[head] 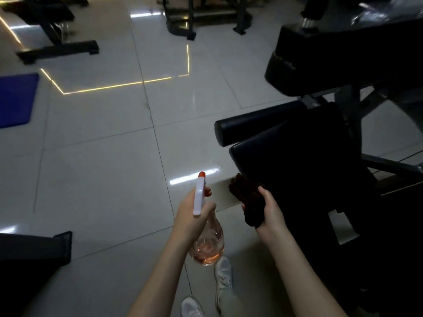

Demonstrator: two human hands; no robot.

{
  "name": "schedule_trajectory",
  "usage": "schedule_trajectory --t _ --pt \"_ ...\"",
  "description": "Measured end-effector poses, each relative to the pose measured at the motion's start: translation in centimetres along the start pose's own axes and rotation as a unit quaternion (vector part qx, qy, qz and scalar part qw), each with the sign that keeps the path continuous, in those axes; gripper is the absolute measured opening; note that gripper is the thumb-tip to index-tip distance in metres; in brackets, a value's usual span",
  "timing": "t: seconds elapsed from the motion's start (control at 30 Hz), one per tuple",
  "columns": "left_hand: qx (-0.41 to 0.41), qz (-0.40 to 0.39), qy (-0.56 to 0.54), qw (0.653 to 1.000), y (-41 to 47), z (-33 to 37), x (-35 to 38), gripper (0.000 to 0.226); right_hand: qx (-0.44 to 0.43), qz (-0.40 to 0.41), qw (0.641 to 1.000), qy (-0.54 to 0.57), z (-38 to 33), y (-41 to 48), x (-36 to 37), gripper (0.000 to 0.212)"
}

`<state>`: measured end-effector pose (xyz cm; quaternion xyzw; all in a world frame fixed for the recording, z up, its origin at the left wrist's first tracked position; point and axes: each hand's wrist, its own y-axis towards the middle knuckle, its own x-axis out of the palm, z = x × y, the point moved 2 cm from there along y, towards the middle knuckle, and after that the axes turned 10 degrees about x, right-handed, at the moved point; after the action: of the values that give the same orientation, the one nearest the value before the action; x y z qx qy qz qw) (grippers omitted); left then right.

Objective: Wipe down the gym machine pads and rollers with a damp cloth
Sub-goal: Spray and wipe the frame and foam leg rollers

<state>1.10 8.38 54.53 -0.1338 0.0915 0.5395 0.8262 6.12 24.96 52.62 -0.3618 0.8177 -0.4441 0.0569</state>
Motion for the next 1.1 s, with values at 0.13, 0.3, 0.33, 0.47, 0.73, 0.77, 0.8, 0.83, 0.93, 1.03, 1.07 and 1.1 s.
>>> schedule_trajectory --t 0.13,0.3,0.33,0.47,0.73,0.77,0.8,0.83,0.93,1.03,1.07,1.1 --pt "0.036 -0.032 0.015 0.999 0.5 5.2 0.1 0.038 -0.019 0.017 0.999 0.029 -3.5 -3.2 -0.4 0.016" --pt "0.068 -0.072 0.02 0.995 1.4 10.3 0.4 0.032 -0.054 0.026 0.996 0.07 -8.3 -6.0 -0.9 0.019" --pt "0.08 -0.076 0.021 0.994 1.7 11.4 0.5 0.034 -0.064 0.028 0.995 0.078 -9.4 -6.3 -0.9 0.022" --pt "0.121 -0.104 0.03 0.987 3.7 15.0 1.4 0.036 -0.115 0.035 0.989 0.087 -14.4 -6.9 -0.9 0.031" --pt "0.133 -0.112 0.028 0.984 9.9 21.5 1.8 0.03 -0.317 0.089 0.943 0.044 -28.4 -6.5 2.7 0.026" --pt "0.131 -0.104 0.018 0.986 11.1 22.5 1.8 0.031 -0.344 0.094 0.934 0.028 -30.6 -6.0 3.5 0.026" --pt "0.131 -0.103 0.009 0.986 11.5 22.8 1.6 0.032 -0.372 0.108 0.922 0.002 -31.7 -6.0 4.1 0.027" --pt "0.134 -0.097 0.001 0.986 12.0 23.3 1.4 0.032 -0.403 0.125 0.906 -0.027 -33.0 -5.5 5.0 0.028" --pt "0.143 -0.07 -0.007 0.987 13.7 24.4 0.7 0.038 -0.454 0.162 0.86 -0.165 -34.9 -3.6 8.1 0.028" --pt "0.159 -0.062 -0.011 0.985 14.9 25.5 0.3 0.041 -0.494 0.206 0.787 -0.306 -34.2 -1.4 9.7 0.02" --pt "0.16 -0.065 -0.013 0.985 15.2 25.8 0.3 0.042 -0.501 0.214 0.775 -0.32 -34.1 -1.0 9.7 0.02" --pt "0.16 -0.067 -0.012 0.985 15.5 26.1 0.3 0.043 -0.501 0.203 0.773 -0.332 -34.2 -0.9 9.5 0.02"
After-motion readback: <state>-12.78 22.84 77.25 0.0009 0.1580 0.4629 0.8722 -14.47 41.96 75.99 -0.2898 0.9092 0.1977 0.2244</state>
